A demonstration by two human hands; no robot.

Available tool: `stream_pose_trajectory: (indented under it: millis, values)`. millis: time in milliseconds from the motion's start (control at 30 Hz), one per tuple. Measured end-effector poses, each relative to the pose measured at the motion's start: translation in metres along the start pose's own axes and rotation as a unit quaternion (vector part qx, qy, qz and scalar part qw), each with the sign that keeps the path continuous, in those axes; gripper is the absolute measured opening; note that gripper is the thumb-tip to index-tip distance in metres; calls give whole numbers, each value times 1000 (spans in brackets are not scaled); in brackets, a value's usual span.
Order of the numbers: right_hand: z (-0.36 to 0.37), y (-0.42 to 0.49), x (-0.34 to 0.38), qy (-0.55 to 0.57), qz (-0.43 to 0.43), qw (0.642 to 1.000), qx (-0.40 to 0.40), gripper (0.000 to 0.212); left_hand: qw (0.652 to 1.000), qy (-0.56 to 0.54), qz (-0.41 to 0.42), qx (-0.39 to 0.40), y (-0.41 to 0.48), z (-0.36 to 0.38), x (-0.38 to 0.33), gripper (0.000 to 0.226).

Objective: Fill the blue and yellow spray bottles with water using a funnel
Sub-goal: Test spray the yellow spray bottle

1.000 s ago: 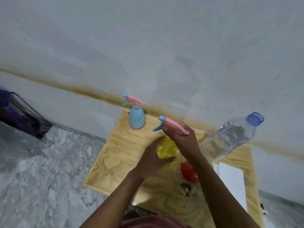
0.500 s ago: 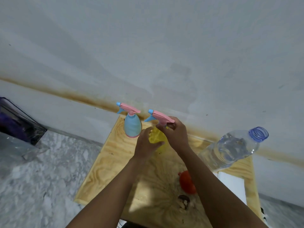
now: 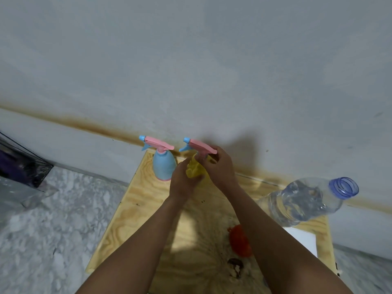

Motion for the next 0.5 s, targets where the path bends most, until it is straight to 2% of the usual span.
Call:
stream_pose_trajectory:
  millis: [133,267,500]
  values:
    - [1,-2,-6,-43,-7,998,-35,41,1000,-24,-11,3,1,5,7,53]
    - [0,-4,-5,-46,-5,998,-40,38,999,-38,-27,3,-1,12,10,62]
    - [-5,-13,5,-28,27,999,-8,34,999,3,-39,16,1,15,14,61]
Point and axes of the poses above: each hand's wrist, its own y-axis towards the middle knuckle, its own z-axis out of the palm, x = y × z, the point moved 1 cm from there along y, towards the middle knuckle, and after that the axes turned 12 degrees about y, right-handed, at the moved point
